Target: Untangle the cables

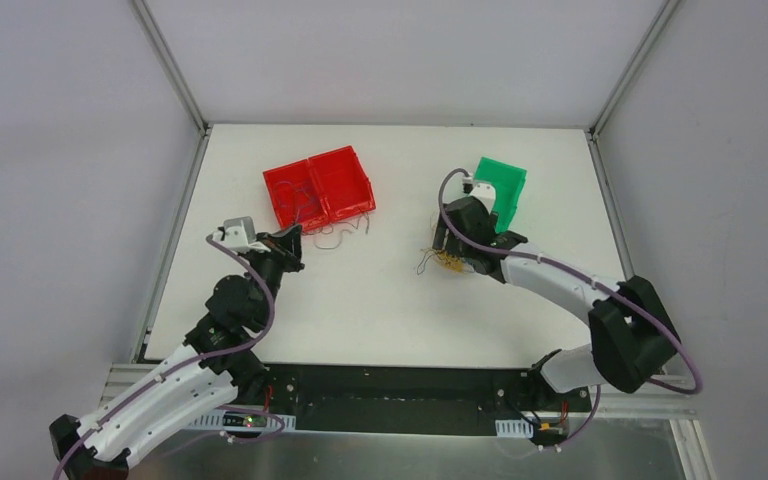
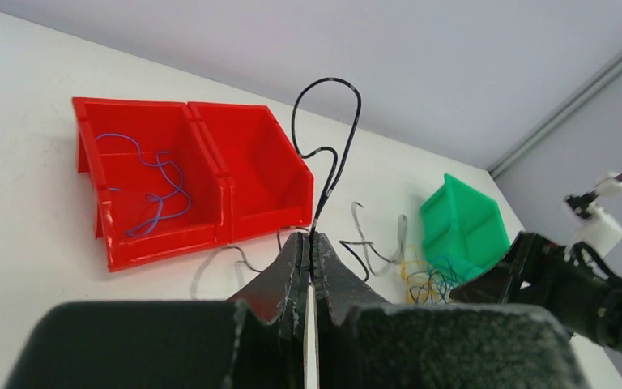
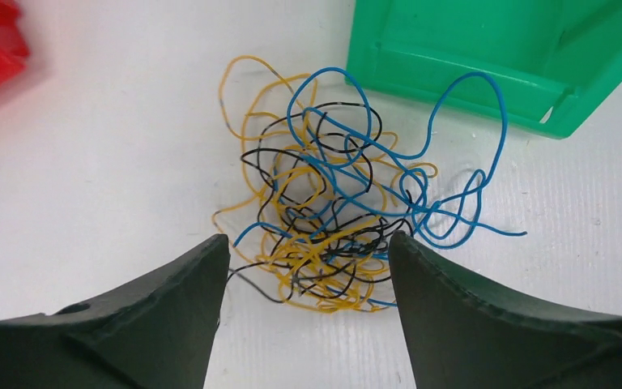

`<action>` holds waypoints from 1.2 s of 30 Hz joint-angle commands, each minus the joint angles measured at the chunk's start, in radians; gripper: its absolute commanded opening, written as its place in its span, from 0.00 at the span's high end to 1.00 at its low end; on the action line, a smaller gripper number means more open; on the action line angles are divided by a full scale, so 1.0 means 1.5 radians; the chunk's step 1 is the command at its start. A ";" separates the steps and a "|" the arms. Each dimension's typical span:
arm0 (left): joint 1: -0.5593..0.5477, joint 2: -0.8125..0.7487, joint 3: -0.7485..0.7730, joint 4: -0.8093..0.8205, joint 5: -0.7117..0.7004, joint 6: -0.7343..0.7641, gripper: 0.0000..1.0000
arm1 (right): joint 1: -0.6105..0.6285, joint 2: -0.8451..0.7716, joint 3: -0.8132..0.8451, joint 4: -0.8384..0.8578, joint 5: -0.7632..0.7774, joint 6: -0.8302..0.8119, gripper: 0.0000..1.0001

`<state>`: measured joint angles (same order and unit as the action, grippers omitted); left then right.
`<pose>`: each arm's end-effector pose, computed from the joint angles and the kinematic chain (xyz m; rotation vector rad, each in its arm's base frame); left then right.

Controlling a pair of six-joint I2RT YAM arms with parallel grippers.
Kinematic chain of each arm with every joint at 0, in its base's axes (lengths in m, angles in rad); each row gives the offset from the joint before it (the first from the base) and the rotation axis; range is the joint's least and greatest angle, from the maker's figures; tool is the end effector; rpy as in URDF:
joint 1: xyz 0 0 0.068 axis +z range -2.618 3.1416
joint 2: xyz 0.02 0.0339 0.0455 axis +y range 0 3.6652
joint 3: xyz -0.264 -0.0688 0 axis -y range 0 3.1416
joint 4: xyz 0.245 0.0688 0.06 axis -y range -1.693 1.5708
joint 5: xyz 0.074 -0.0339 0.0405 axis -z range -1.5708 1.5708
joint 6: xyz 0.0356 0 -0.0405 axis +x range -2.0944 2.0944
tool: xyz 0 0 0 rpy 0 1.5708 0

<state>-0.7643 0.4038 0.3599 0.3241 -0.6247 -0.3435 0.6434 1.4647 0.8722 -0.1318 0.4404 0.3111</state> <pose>0.1036 -0.0704 0.2949 -0.2641 1.3384 -0.5317 0.2558 0.1728 0.2186 -0.1452 2.2088 0.0178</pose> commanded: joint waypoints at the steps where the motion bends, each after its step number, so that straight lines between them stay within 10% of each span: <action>1: 0.004 0.048 0.046 0.019 0.053 0.014 1.00 | 0.008 -0.084 -0.025 0.035 0.019 -0.013 0.24; 22: 0.029 0.343 0.265 0.100 -0.100 0.074 1.00 | 0.008 -0.277 -0.110 0.085 0.028 -0.002 0.07; 36: 0.195 0.543 0.461 0.034 0.069 0.057 1.00 | 0.006 -0.294 -0.124 0.112 0.036 -0.002 0.06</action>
<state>-0.4801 1.1782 0.9981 0.3759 -0.5835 -0.2932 0.6559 1.0515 0.6834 -0.0040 0.4709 0.3027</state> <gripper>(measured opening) 0.009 0.940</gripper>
